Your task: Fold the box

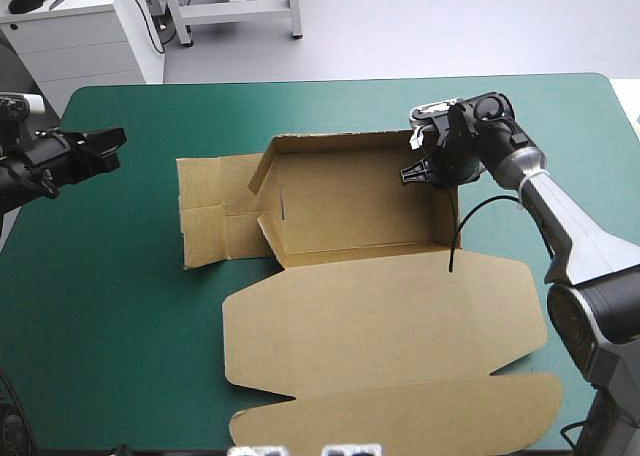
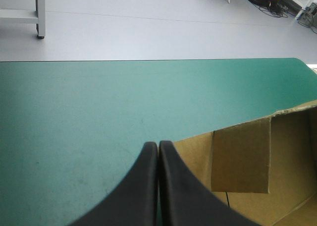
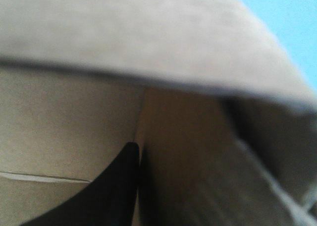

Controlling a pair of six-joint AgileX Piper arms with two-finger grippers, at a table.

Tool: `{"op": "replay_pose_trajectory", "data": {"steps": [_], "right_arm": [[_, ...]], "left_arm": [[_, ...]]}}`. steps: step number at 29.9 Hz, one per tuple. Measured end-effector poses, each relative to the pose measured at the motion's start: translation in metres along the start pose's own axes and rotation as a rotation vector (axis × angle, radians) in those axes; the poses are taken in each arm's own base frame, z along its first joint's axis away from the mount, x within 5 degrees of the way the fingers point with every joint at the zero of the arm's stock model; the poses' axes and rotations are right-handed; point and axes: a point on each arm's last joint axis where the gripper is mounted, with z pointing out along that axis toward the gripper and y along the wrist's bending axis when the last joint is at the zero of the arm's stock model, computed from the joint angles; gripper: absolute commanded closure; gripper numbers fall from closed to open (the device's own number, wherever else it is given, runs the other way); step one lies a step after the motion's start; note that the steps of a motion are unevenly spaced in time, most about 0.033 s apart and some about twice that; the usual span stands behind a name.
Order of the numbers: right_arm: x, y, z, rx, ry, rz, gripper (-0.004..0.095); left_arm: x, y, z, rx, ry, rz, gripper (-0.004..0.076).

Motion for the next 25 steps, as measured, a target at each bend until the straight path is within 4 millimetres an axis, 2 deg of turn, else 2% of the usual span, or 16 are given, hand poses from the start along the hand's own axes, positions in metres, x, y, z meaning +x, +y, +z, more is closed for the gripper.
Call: {"op": "replay_pose_trajectory", "data": {"steps": [2,5,11,14,18,25], "right_arm": [[-0.004,-0.002,0.003,0.002,-0.003,0.009,0.0894],[-0.008,-0.006,0.008,-0.008,-0.011,0.032,0.0783],[-0.014,-0.017,0.020,-0.041,-0.006,0.093,0.0434],[-0.008,-0.017,0.033,-0.056,0.079,0.109,0.0335],[-0.008,-0.016,0.038,-0.063,0.092,0.115,0.0316],[-0.020,-0.017,0.021,-0.064,0.040,0.142,0.0316]], "left_arm": [[0.000,0.000,0.000,0.000,0.000,0.000,0.0733],[0.000,0.000,0.000,0.000,0.000,0.000,0.0733],[0.000,0.000,0.000,0.000,0.000,0.000,0.0733],[0.000,0.000,0.000,0.000,0.000,0.000,0.0733],[0.001,0.001,0.001,0.001,0.003,-0.003,0.0733],[0.004,0.005,0.005,0.013,0.020,-0.018,0.0733]]}}
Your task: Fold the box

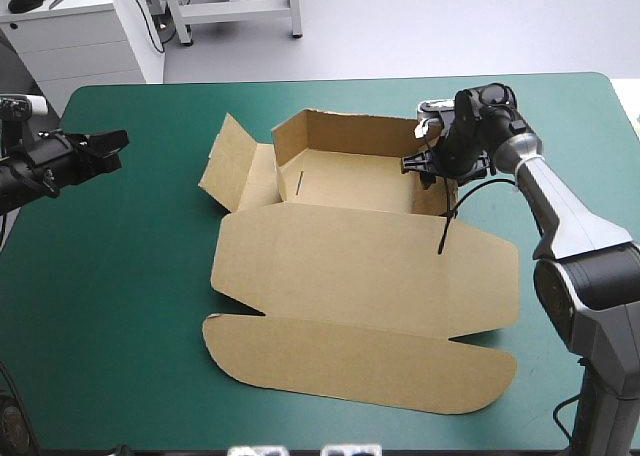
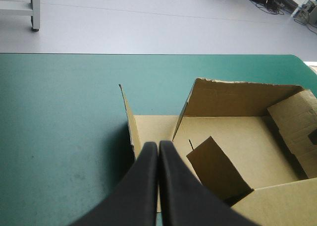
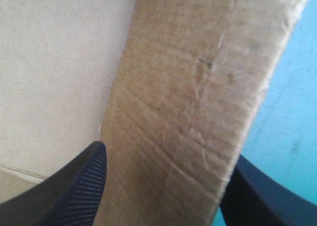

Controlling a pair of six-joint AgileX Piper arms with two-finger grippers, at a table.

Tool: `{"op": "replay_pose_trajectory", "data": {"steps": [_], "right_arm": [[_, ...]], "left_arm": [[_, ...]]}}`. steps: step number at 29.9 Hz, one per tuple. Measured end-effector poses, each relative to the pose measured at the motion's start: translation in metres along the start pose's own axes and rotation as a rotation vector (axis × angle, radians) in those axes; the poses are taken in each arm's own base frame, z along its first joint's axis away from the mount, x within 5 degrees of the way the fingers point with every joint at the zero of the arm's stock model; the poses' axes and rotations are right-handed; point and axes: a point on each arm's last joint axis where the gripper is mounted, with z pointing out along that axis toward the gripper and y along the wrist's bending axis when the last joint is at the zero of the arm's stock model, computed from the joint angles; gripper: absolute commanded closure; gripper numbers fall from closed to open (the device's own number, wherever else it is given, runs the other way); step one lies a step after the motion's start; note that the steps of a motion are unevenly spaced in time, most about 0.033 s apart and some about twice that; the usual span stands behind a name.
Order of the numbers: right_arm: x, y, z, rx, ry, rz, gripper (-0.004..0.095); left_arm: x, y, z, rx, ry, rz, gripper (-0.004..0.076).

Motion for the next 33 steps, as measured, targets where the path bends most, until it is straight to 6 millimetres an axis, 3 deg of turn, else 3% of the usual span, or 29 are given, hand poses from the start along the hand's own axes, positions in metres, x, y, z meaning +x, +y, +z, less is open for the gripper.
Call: {"op": "replay_pose_trajectory", "data": {"steps": [6,13,20,26,29,33], "right_arm": [[-0.005,0.001,-0.021,-0.007,-0.025,0.029,0.0313],[0.010,0.002,-0.044,-0.046,-0.034,0.081,0.0314],[0.026,0.003,-0.034,-0.061,0.041,0.126,0.0314],[0.026,0.002,-0.018,-0.050,0.080,0.138,0.0325],[0.025,0.002,-0.007,-0.046,0.103,0.145,0.0402],[0.025,0.003,0.002,-0.047,0.122,0.153,0.0647]], "left_arm": [[0.002,0.002,0.002,0.004,0.008,-0.008,0.0733],[0.002,0.003,0.002,0.005,0.008,-0.016,0.0733],[0.001,0.003,0.003,0.005,0.005,-0.031,0.0733],[0.001,-0.001,0.007,0.017,0.007,-0.031,0.0733],[0.003,-0.005,0.012,0.037,0.018,-0.028,0.0733],[0.004,-0.007,0.015,0.047,0.029,-0.022,0.0733]]}}
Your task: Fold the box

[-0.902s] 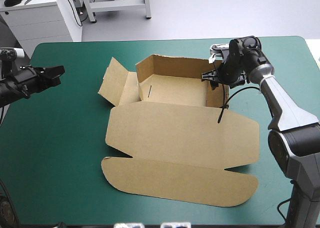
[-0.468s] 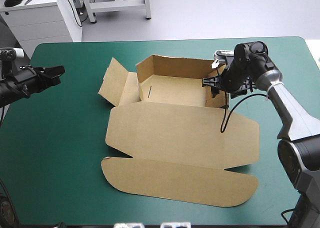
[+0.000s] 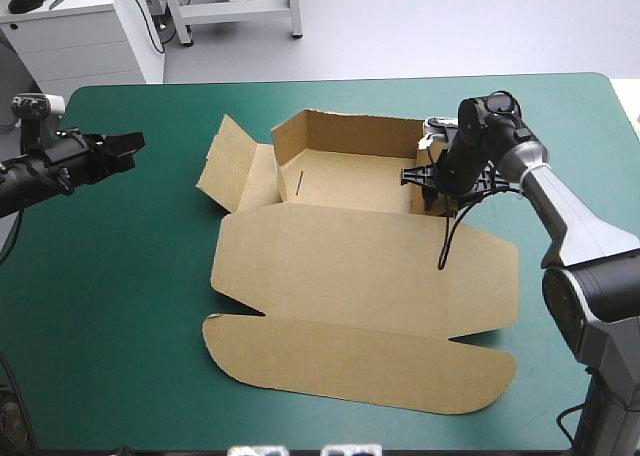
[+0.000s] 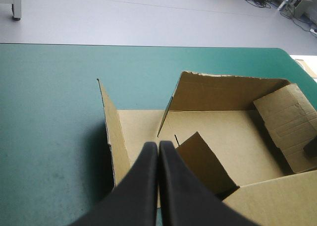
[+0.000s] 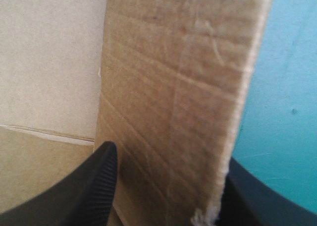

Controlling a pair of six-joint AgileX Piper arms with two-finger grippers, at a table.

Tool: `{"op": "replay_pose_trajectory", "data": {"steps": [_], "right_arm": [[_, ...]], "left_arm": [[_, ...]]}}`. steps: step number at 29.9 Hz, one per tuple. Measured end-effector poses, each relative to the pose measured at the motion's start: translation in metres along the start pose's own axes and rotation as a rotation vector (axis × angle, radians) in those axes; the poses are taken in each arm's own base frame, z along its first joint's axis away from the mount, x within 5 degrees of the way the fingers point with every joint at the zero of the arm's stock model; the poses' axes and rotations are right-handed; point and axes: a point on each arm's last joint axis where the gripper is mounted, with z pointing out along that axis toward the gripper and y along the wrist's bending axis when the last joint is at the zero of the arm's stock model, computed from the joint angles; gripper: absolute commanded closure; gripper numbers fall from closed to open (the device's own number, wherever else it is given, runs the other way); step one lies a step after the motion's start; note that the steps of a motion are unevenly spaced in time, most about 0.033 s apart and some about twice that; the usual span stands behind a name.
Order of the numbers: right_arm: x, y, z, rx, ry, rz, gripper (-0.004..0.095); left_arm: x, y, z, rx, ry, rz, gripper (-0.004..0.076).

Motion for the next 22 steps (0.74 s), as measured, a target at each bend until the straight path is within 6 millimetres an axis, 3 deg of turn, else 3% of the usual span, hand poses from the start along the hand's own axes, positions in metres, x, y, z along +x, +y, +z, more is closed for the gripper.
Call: {"op": "replay_pose_trajectory", "data": {"steps": [4,16,19,22], "right_arm": [[-0.001,-0.002,0.004,0.011,0.006,-0.007,0.0931],[-0.002,-0.002,0.005,-0.118,0.023,-0.176,0.0926],[-0.002,-0.011,-0.004,-0.132,0.002,-0.176,0.0926],[-0.001,-0.025,-0.030,-0.132,-0.063,-0.182,0.0926]], "left_arm": [[0.000,0.000,0.001,-0.002,0.000,0.001,0.0733],[0.000,0.003,0.003,-0.018,-0.005,-0.076,0.0733],[0.003,0.012,0.008,-0.039,-0.003,-0.128,0.0733],[0.006,0.025,0.012,-0.068,0.001,-0.189,0.0733]]}}
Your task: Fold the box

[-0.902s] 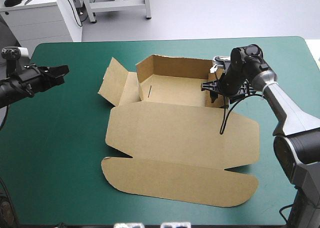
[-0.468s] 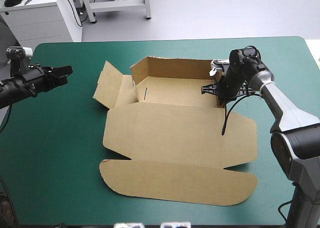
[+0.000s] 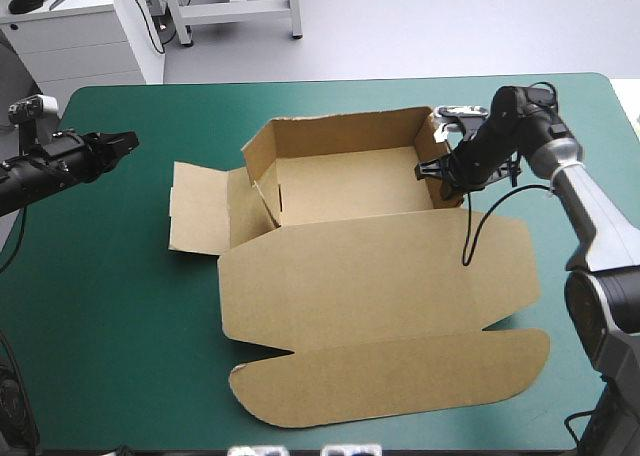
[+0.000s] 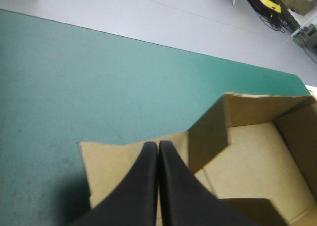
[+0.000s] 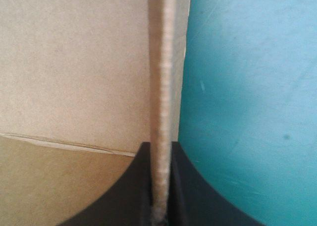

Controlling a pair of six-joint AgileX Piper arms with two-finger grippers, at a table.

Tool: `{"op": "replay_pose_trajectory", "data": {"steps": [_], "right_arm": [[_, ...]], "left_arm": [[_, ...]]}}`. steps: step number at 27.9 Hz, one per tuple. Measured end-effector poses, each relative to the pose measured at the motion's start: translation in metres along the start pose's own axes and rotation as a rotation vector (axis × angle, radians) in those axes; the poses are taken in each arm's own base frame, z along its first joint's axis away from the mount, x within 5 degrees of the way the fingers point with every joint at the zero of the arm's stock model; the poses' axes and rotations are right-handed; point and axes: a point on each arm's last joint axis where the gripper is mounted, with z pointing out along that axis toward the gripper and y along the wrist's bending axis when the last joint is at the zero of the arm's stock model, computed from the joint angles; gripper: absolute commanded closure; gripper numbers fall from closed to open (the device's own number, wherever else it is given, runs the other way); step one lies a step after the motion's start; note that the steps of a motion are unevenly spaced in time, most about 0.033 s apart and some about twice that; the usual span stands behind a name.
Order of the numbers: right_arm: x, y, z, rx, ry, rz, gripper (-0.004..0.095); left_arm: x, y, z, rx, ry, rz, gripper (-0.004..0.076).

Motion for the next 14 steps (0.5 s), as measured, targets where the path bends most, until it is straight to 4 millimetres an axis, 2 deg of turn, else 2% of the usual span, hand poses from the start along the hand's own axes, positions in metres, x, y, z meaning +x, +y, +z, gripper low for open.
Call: {"op": "replay_pose_trajectory", "data": {"steps": [5,8,13,14], "right_arm": [[0.011,-0.018,-0.062,0.001,-0.152,-0.028,0.0928],[0.021,-0.021,-0.096,-0.029,-0.238,-0.047,0.0928],[0.038,-0.009,-0.140,-0.087,-0.363,-0.108,0.0928],[0.040,-0.007,-0.143,-0.099,-0.374,-0.119,0.0928]], "left_arm": [[0.005,0.028,0.011,-0.042,0.016,-0.081,0.0733],[0.011,0.040,0.020,-0.048,0.042,-0.113,0.0733],[0.025,0.058,0.037,-0.028,0.106,-0.189,0.0733],[0.026,0.059,0.039,-0.022,0.115,-0.196,0.0733]]}}
